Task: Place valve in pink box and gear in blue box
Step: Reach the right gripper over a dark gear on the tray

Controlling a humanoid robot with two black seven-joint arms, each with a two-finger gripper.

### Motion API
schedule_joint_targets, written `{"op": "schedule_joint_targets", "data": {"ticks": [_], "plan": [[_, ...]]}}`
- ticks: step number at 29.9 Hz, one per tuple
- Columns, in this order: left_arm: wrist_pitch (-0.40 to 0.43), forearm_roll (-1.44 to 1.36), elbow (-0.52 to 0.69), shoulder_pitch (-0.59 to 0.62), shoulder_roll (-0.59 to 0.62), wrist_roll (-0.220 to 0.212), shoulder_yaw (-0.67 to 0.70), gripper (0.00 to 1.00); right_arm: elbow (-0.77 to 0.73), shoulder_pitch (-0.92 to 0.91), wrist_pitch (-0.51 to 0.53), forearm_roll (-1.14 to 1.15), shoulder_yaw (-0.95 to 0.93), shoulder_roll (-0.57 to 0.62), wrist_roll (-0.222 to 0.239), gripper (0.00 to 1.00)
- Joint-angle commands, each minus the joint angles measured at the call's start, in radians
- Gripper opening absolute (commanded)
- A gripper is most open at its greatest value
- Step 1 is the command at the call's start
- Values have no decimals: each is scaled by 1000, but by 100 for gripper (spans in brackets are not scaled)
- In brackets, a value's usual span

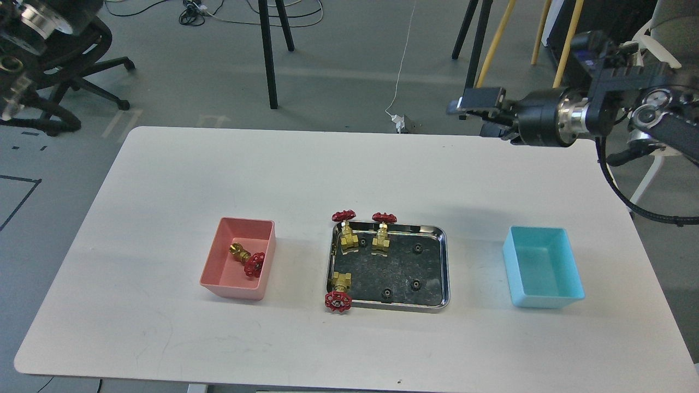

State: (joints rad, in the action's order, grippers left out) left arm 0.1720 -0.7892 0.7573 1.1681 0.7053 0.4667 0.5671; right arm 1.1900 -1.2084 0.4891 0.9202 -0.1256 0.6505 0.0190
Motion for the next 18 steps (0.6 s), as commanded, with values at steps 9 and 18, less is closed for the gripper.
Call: {"op": "schedule_joint_targets", "data": {"ticks": [9, 18], "plan": [[69, 176, -220, 254, -20, -28, -6, 94, 43, -148, 0, 275, 464, -271, -48, 99], [46, 179, -312, 306, -21, -26, -7, 94, -85, -152, 0, 332, 609, -440, -74, 98]]}}
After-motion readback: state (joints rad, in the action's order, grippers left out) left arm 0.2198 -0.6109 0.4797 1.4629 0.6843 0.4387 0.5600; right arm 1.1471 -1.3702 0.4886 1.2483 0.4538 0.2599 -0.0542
